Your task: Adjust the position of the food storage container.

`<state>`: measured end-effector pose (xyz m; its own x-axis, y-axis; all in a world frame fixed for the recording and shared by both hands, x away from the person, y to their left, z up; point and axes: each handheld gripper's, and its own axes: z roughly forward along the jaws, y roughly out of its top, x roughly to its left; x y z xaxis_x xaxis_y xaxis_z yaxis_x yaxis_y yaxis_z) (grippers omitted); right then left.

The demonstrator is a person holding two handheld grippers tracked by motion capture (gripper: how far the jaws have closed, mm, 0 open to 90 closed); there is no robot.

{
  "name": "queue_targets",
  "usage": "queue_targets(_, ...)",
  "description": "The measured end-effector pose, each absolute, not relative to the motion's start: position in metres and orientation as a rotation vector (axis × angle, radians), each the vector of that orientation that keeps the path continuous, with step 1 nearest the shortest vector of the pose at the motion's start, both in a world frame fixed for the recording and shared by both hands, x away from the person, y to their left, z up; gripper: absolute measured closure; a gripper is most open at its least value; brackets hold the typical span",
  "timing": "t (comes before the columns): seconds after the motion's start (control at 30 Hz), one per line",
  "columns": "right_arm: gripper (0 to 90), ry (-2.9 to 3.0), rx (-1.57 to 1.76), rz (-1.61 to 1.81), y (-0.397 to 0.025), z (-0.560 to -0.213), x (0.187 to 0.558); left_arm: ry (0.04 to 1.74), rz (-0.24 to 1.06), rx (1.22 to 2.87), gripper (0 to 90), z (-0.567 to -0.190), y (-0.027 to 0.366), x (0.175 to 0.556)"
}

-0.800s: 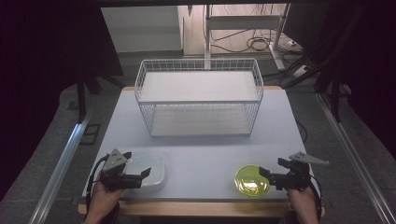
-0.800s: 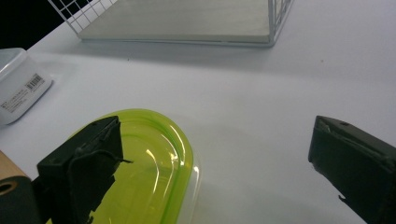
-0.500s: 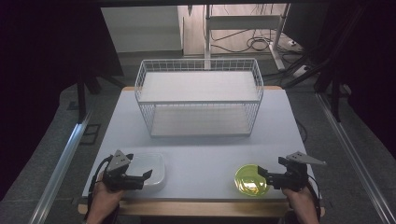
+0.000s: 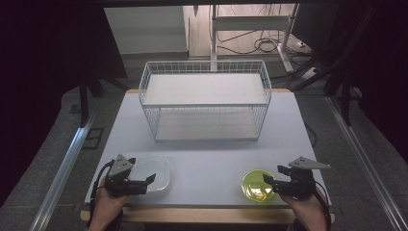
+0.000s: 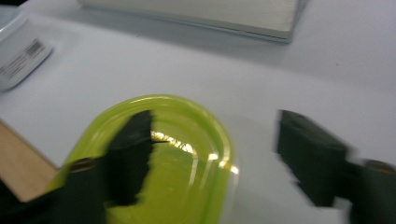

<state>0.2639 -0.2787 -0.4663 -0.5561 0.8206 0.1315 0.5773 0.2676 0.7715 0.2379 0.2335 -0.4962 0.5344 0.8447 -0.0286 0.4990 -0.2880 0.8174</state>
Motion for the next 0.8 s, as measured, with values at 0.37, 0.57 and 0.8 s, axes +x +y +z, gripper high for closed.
queue_targets(0.37,89.8,2.517,0.930,1.190,-0.243,-0.454,0.230,1.109,0.530,1.929,6.4,-0.496,0.236,0.238)
queue_targets(0.57,89.8,2.633,0.839,1.165,-0.229,-0.460,0.216,1.112,0.532,1.931,6.5,-0.497,0.235,0.238)
queue_targets(0.8,89.8,2.686,0.866,1.109,-0.231,-0.470,0.219,1.113,0.531,1.936,6.5,-0.497,0.234,0.238)
